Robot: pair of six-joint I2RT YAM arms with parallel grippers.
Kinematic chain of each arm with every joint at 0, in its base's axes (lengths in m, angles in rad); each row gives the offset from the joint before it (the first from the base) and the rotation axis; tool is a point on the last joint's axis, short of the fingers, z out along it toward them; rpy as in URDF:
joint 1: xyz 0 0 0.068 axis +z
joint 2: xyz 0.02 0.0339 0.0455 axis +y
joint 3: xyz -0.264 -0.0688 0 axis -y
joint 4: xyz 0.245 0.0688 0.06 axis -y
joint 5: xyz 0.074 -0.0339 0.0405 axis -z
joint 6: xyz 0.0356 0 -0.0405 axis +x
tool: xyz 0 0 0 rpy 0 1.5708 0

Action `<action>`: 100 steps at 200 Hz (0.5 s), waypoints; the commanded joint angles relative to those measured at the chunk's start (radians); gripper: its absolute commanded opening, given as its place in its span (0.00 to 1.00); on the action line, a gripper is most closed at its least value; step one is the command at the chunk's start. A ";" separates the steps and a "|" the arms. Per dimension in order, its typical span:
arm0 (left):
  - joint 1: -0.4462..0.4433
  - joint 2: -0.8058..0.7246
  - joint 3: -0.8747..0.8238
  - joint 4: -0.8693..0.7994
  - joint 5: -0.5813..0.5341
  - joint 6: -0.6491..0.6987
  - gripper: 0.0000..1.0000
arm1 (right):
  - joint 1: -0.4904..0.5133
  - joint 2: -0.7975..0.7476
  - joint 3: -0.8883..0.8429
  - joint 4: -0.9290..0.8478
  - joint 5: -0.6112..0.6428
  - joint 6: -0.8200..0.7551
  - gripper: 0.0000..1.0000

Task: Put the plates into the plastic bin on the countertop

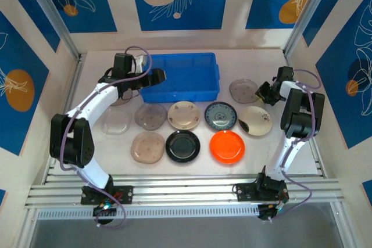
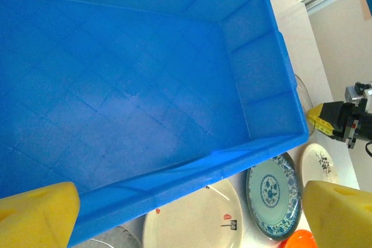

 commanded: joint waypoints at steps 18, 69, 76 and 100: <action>-0.017 0.026 0.038 0.029 0.005 -0.001 0.98 | 0.010 0.023 0.040 -0.047 -0.030 0.004 0.15; -0.018 0.023 0.051 0.008 -0.003 0.016 0.98 | 0.011 0.013 0.038 -0.053 -0.019 0.001 0.00; -0.020 0.020 0.054 0.005 -0.003 0.016 0.98 | 0.010 0.004 0.041 -0.060 -0.014 0.001 0.00; -0.034 0.019 0.080 -0.023 -0.001 0.038 1.00 | 0.011 -0.057 0.040 -0.080 0.015 0.004 0.00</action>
